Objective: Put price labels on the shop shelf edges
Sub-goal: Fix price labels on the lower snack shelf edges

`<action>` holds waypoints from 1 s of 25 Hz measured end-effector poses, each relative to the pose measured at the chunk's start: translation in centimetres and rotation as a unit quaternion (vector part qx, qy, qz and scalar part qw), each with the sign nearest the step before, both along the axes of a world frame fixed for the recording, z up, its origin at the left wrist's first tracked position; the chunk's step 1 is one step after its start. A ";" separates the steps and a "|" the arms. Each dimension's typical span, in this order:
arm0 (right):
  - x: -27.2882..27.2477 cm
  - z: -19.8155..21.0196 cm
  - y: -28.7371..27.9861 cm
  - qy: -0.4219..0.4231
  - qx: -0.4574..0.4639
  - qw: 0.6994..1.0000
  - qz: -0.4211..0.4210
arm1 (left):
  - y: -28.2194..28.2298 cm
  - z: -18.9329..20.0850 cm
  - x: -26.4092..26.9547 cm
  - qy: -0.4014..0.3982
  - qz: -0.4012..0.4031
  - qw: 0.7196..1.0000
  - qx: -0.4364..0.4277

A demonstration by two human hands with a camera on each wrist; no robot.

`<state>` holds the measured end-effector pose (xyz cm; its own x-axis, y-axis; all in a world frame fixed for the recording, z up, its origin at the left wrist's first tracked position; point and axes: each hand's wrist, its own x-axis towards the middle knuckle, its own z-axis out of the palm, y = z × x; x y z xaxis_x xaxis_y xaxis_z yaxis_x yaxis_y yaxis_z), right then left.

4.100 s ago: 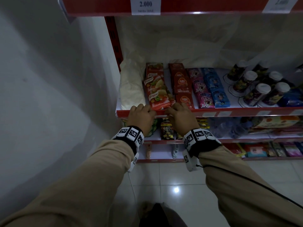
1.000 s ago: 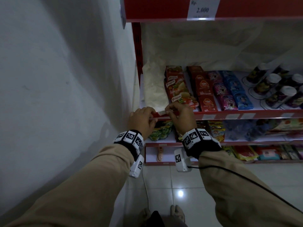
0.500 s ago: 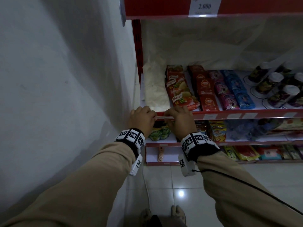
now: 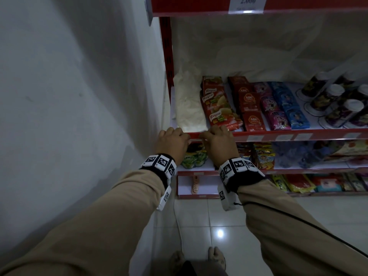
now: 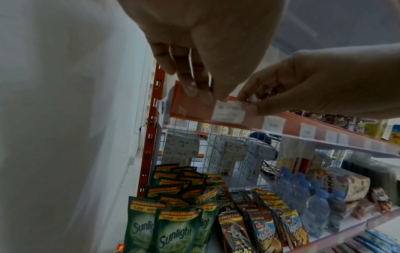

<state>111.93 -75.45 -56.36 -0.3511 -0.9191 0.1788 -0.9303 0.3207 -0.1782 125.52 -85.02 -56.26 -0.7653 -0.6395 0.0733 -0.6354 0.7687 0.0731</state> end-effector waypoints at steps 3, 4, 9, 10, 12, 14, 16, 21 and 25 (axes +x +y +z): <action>0.1 0.0 0.2 -0.013 -0.013 1.000 -0.004 | 0.2 0.2 0.1 0.019 0.004 1.000 0.006; 0.2 -0.1 0.3 -0.012 -0.013 1.000 -0.003 | 0.3 0.2 0.2 0.021 0.005 1.000 0.007; 0.2 0.1 0.4 -0.028 -0.009 1.000 0.001 | 0.6 0.5 0.6 0.015 0.006 1.000 0.016; 0.2 0.2 0.4 -0.030 -0.008 1.000 0.001 | 0.7 0.5 0.7 0.019 0.007 1.000 0.018; 0.3 0.2 0.4 -0.028 -0.002 1.000 0.003 | 0.8 0.6 0.9 0.021 0.010 0.999 0.022; 0.3 0.1 0.3 -0.030 -0.001 1.000 -0.002 | 0.8 0.6 0.9 0.020 0.014 0.999 0.031; 0.2 0.1 0.3 -0.051 -0.007 0.999 -0.010 | 0.9 0.5 0.7 0.015 0.021 0.999 0.044; -0.1 0.0 0.3 -0.064 0.002 0.998 -0.006 | 0.9 0.4 0.0 -0.006 0.038 0.999 0.028; -0.1 -0.1 0.0 -0.046 0.007 0.999 -0.003 | 0.6 0.3 -0.2 -0.031 0.033 0.999 -0.004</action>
<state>111.81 -75.43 -56.43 -0.3716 -0.9189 0.1321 -0.9080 0.3302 -0.2578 125.32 -84.42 -55.97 -0.7242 -0.6888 0.0331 -0.6883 0.7250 0.0264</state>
